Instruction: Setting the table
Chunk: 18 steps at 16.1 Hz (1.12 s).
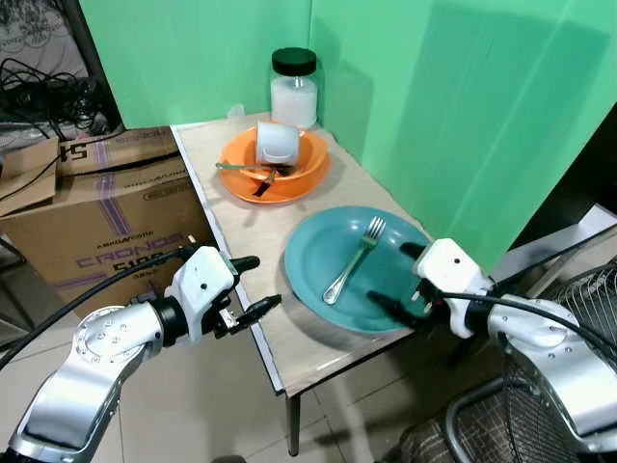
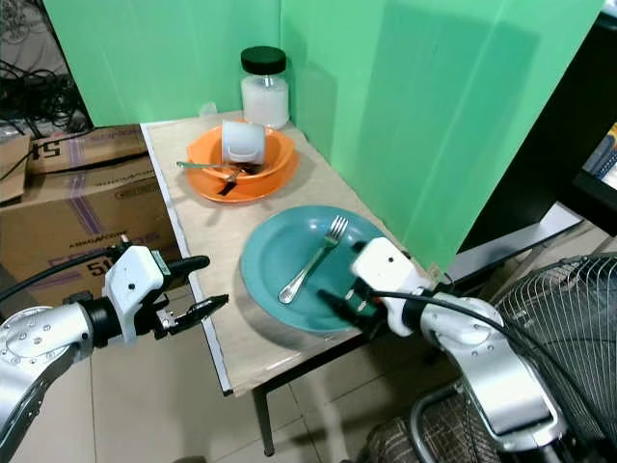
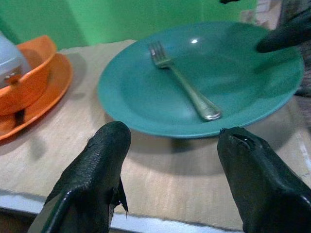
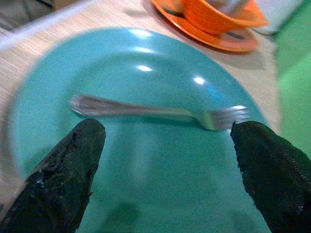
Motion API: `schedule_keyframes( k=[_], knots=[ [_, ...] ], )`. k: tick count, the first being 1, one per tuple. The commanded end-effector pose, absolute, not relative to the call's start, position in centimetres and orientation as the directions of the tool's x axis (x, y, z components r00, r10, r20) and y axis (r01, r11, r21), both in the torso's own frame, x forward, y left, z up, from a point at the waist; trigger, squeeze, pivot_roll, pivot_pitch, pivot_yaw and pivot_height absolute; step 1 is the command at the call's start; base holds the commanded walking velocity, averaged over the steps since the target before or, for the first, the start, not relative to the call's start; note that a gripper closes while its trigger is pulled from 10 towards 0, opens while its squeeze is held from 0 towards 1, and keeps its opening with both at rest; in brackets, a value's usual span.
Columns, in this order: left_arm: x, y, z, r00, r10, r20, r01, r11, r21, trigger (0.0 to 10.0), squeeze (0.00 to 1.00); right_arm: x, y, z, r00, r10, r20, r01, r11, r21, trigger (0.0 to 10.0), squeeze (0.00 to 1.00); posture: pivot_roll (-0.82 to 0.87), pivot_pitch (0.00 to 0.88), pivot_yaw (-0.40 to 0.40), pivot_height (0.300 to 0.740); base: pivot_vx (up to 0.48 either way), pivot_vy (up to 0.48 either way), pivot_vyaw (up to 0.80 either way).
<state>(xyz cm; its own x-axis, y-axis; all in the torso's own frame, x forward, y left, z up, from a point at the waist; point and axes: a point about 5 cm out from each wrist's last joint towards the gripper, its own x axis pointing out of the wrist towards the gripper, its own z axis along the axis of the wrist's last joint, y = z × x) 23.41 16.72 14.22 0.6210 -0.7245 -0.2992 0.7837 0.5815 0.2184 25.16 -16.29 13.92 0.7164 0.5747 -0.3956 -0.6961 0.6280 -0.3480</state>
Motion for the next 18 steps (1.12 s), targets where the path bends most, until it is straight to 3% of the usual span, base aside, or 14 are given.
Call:
schedule_keyframes(
  k=[1,2,9,17,18],
  knots=[
    [23.1,16.5,14.5,0.596,-0.746,-0.297,0.802,0.569,0.181,10.0,0.36,25.6,-16.4,14.3,0.734,0.563,-0.38,-0.679,0.623,-0.389,10.0,0.0,0.06,0.0,-0.009,0.74,0.0,0.0,0.0],
    [22.9,16.5,14.6,0.592,-0.75,-0.295,0.805,0.572,0.16,10.0,1.0,25.5,-16.2,14.1,0.725,0.57,-0.387,-0.689,0.604,-0.401,10.0,0.0,0.06,0.0,-0.012,0.74,0.0,0.0,0.0],
    [22.1,16.5,14.6,0.568,-0.754,-0.33,0.82,0.553,0.149,10.0,1.0,24.1,-14.4,11.7,0.632,0.637,-0.442,-0.775,0.518,-0.361,10.0,0.0,0.09,0.0,-0.003,0.74,0.0,0.0,0.0],
    [22.0,16.8,14.7,0.595,-0.727,-0.343,0.802,0.565,0.194,10.0,1.0,23.6,-12.1,10.8,0.574,0.709,-0.411,-0.818,0.52,-0.245,10.0,0.0,0.1,0.0,-0.018,0.74,0.0,0.0,0.0],
    [22.1,17.0,14.8,0.606,-0.718,-0.342,0.794,0.569,0.211,10.0,0.81,23.9,-11.2,10.9,0.574,0.722,-0.387,-0.818,0.525,-0.235,10.0,0.0,0.1,0.0,-0.015,0.74,0.0,0.0,0.0]
  ],
)
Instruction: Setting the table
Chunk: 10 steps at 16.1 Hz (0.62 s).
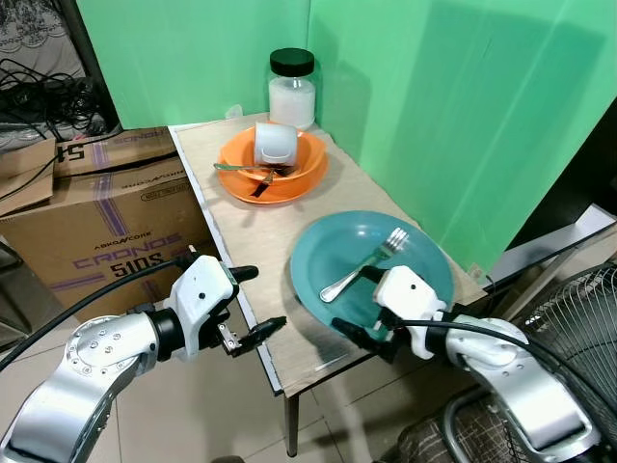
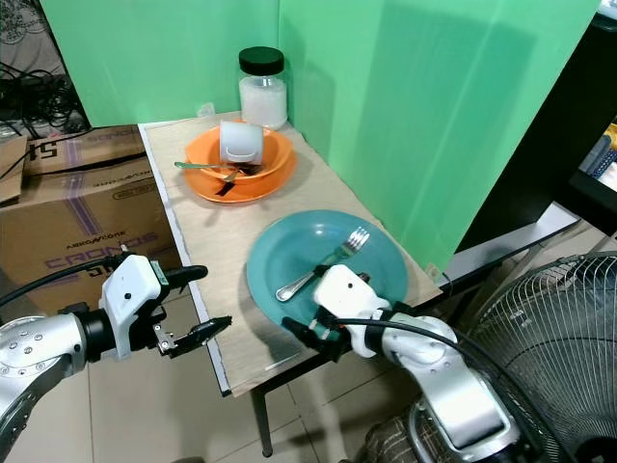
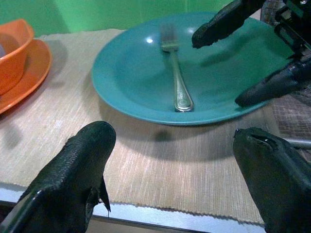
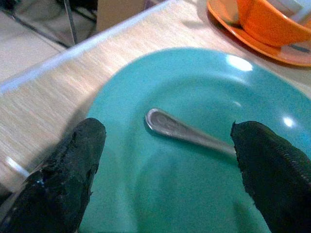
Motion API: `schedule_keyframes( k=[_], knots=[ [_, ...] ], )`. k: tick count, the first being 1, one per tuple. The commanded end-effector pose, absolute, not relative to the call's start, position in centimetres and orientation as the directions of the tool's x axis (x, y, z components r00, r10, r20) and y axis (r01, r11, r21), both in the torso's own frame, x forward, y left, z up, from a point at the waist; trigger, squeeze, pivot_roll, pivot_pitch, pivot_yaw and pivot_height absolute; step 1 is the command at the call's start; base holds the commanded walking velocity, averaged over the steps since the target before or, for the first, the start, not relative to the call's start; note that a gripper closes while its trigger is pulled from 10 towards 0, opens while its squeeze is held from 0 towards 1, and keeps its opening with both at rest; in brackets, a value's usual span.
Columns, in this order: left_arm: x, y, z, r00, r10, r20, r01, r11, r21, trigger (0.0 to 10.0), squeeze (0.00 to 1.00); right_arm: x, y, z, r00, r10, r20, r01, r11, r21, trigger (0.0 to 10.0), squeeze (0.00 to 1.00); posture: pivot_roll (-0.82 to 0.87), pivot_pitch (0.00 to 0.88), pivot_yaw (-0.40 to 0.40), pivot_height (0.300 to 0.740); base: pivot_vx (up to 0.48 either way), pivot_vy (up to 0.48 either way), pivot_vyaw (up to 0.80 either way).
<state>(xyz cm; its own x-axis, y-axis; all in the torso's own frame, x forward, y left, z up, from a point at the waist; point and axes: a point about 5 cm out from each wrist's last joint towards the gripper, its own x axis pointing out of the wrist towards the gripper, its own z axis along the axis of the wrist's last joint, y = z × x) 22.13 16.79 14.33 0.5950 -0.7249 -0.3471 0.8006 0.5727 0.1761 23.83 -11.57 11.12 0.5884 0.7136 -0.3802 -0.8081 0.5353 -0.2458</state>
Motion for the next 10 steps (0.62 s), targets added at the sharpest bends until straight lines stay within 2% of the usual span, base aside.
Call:
schedule_keyframes(
  k=[1,2,3,4,5,7,9,10],
  knots=[
    [22.3,17.1,14.9,0.613,-0.713,-0.341,0.789,0.573,0.221,10.0,0.72,24.2,-10.6,11.0,0.585,0.723,-0.368,-0.81,0.54,-0.226,10.0,0.0,0.1,0.0,-0.015,0.74,0.0,0.0,0.0],
    [22.4,17.1,15.0,0.617,-0.71,-0.338,0.786,0.575,0.228,10.0,0.67,24.4,-10.3,11.1,0.594,0.721,-0.357,-0.803,0.551,-0.224,10.0,0.0,0.1,0.0,-0.016,0.74,0.0,0.0,0.0],
    [22.6,17.2,15.0,0.625,-0.704,-0.335,0.78,0.579,0.237,10.0,0.55,24.8,-9.7,11.4,0.609,0.719,-0.334,-0.793,0.568,-0.221,10.0,0.0,0.1,0.0,-0.016,0.74,0.0,0.0,0.0],
    [22.7,17.2,15.1,0.633,-0.698,-0.334,0.774,0.583,0.247,10.0,0.36,25.1,-9.2,11.7,0.617,0.722,-0.312,-0.786,0.579,-0.216,10.0,0.0,0.1,0.0,-0.016,0.74,0.0,0.0,0.0],
    [22.8,17.3,15.1,0.636,-0.696,-0.333,0.772,0.585,0.251,10.0,0.31,25.3,-9.0,11.9,0.623,0.723,-0.299,-0.782,0.585,-0.216,10.0,0.0,0.1,0.0,-0.016,0.74,0.0,0.0,0.0],
    [23.0,17.5,15.2,0.648,-0.685,-0.332,0.761,0.59,0.269,10.0,0.0,26.3,-8.9,13.0,0.677,0.698,-0.232,-0.736,0.641,-0.216,10.0,0.0,0.1,0.0,-0.019,0.74,0.0,0.0,0.0],
    [23.7,17.8,15.2,0.677,-0.658,-0.329,0.736,0.613,0.288,10.0,0.0,27.1,-9.9,14.2,0.715,0.671,-0.194,-0.698,0.677,-0.233,10.0,0.0,0.1,0.0,-0.02,0.74,0.0,0.0,0.0],
    [24.5,18.1,15.2,0.702,-0.629,-0.333,0.711,0.645,0.279,10.0,0.36,27.3,-10.9,14.5,0.735,0.648,-0.201,-0.678,0.691,-0.252,10.0,0.0,0.1,0.0,-0.019,0.74,0.0,0.0,0.0]
  ],
)
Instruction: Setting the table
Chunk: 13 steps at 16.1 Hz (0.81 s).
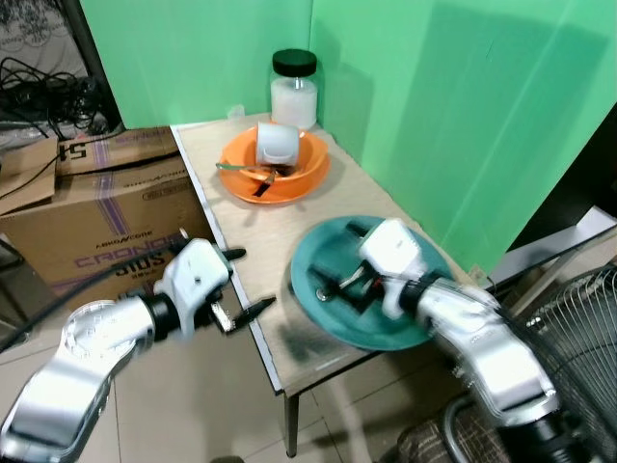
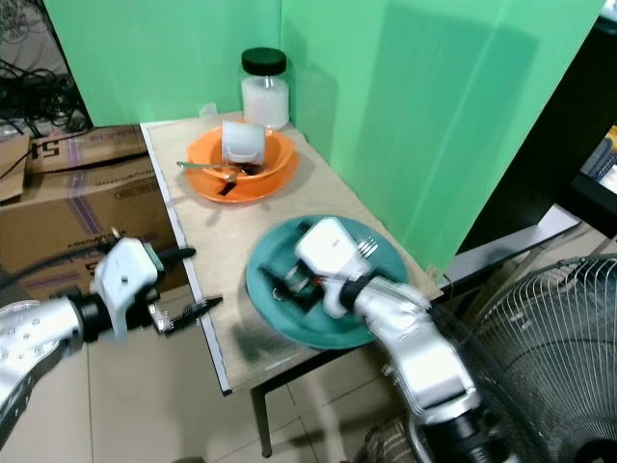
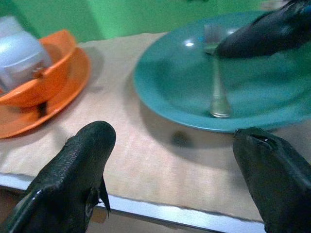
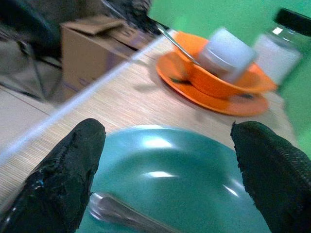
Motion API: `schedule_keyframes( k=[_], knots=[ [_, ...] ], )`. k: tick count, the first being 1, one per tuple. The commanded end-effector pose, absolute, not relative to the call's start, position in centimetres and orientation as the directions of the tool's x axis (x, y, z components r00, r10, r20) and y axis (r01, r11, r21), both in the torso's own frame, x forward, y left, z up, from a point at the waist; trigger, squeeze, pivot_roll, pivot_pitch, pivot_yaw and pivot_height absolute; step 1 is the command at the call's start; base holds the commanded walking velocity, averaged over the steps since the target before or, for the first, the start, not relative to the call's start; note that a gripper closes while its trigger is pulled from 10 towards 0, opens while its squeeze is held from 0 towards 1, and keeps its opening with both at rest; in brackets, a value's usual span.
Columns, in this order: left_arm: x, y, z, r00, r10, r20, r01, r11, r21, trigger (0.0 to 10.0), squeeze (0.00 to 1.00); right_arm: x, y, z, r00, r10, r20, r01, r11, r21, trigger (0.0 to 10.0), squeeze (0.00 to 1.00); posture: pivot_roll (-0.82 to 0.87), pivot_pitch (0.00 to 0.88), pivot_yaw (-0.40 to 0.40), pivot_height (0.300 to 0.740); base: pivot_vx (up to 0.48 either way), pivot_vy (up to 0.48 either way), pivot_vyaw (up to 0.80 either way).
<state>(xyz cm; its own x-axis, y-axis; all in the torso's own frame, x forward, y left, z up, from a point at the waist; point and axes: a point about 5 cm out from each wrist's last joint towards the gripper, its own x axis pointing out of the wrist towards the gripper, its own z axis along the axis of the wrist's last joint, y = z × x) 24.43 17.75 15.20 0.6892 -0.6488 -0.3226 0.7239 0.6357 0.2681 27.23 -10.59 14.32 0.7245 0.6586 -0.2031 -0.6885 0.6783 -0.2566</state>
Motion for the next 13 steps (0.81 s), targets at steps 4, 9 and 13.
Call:
schedule_keyframes(
  k=[4,9,13],
  knots=[
    [27.5,16.2,15.0,0.648,-0.705,-0.29,0.762,0.6,0.244,10.0,1.0,27.4,-15.2,16.3,0.842,0.51,-0.174,-0.539,0.789,-0.295,10.0,0.0,0.08,0.0,-0.007,0.74,0.0,0.0,0.0],
    [32.3,13.4,14.9,0.564,-0.791,-0.237,0.821,0.506,0.263,10.0,0.46,26.5,-18.0,21.2,0.911,0.41,0.054,-0.388,0.892,-0.23,10.0,0.0,-0.03,0.0,0.067,0.74,0.0,0.0,0.0],
    [33.9,12.1,13.7,0.428,-0.859,-0.282,0.903,0.392,0.177,10.0,0.0,23.6,-17.6,21.9,0.843,0.538,0.025,-0.517,0.822,-0.241,10.0,0.0,-0.11,0.0,0.102,0.74,0.0,0.0,0.0]
  ],
)
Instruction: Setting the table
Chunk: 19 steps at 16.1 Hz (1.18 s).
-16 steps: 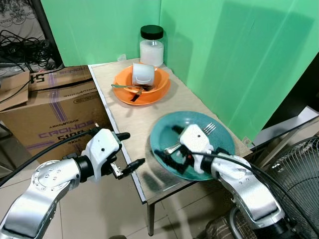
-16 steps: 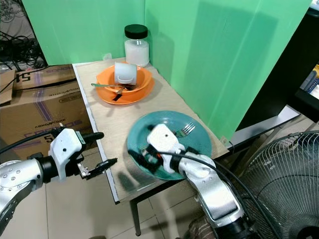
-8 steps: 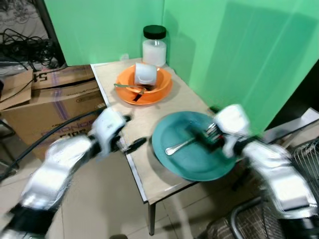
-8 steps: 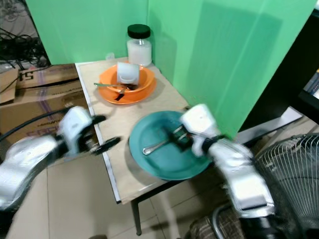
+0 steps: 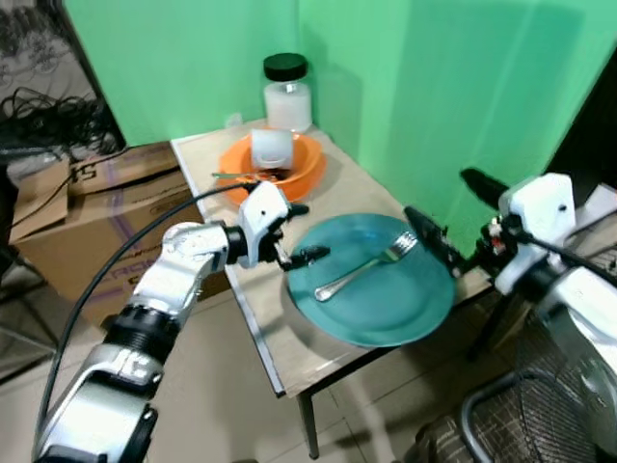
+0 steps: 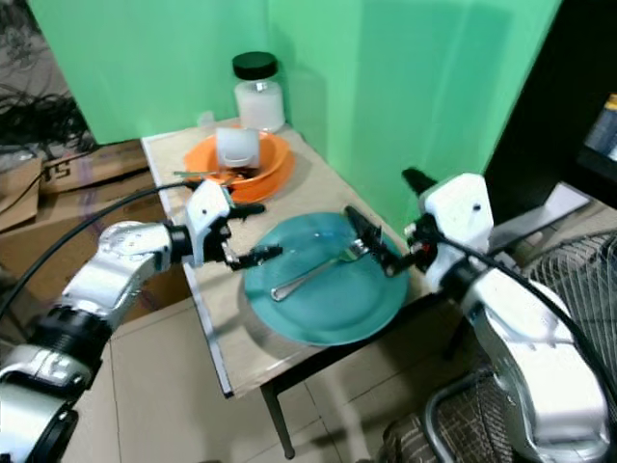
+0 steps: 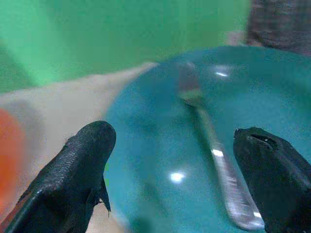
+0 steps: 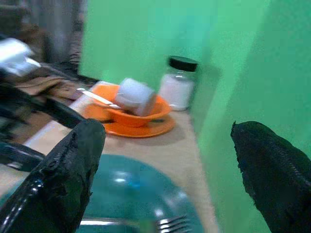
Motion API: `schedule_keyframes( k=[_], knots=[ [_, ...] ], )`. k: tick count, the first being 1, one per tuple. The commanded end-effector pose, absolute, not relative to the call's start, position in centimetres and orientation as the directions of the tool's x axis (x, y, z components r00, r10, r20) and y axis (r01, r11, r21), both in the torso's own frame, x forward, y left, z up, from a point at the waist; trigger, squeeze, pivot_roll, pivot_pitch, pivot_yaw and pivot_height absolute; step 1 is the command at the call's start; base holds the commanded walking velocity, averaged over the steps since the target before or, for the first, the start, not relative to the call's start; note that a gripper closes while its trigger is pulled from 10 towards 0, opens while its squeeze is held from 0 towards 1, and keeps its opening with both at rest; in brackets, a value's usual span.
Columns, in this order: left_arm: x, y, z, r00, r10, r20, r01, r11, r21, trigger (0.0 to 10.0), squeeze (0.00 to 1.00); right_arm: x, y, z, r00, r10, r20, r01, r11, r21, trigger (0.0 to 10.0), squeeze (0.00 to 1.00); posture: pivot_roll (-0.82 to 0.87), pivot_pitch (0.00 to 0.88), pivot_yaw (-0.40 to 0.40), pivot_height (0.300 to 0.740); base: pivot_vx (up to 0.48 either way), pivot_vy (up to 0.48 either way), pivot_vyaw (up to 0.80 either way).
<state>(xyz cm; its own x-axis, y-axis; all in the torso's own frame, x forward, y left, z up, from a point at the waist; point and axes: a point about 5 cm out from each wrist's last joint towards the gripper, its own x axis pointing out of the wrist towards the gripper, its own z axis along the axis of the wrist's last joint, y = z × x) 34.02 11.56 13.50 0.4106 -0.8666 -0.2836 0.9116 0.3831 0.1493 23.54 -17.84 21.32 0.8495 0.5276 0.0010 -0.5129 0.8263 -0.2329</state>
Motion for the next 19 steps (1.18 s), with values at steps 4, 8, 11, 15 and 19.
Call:
schedule_keyframes(
  k=[4,8,11,15,19],
  knots=[
    [34.7,10.9,12.5,0.308,-0.87,-0.386,0.951,0.297,0.087,10.0,0.0,22.0,-17.3,22.1,0.8,0.6,-0.009,-0.586,0.778,-0.227,10.0,0.0,-0.16,0.0,0.12,0.74,0.0,0.0,0.0],
    [35.2,9.9,11.5,0.301,-0.823,-0.481,0.953,0.284,0.109,10.0,0.0,21.0,-17.1,21.8,0.793,0.608,-0.047,-0.602,0.769,-0.217,10.0,0.0,-0.18,0.0,0.135,0.74,0.0,0.0,0.0],
    [35.3,9.3,11.1,0.305,-0.815,-0.492,0.951,0.286,0.116,10.0,0.0,20.3,-16.7,21.5,0.777,0.625,-0.074,-0.625,0.753,-0.206,10.0,0.0,-0.19,0.0,0.141,0.74,0.0,0.0,0.0],
    [35.3,8.5,10.6,0.32,-0.794,-0.517,0.947,0.283,0.153,2.6,0.0,19.9,-16.7,21.4,0.774,0.627,-0.093,-0.631,0.748,-0.204,10.0,0.0,-0.21,0.0,0.15,0.74,0.0,0.0,0.0],
    [35.9,8.8,10.2,0.437,-0.716,-0.545,0.898,0.379,0.223,0.0,0.0,19.5,-16.5,21.3,0.76,0.64,-0.115,-0.649,0.734,-0.203,10.0,0.0,-0.22,0.0,0.156,0.74,0.0,0.0,0.0]
  ],
)
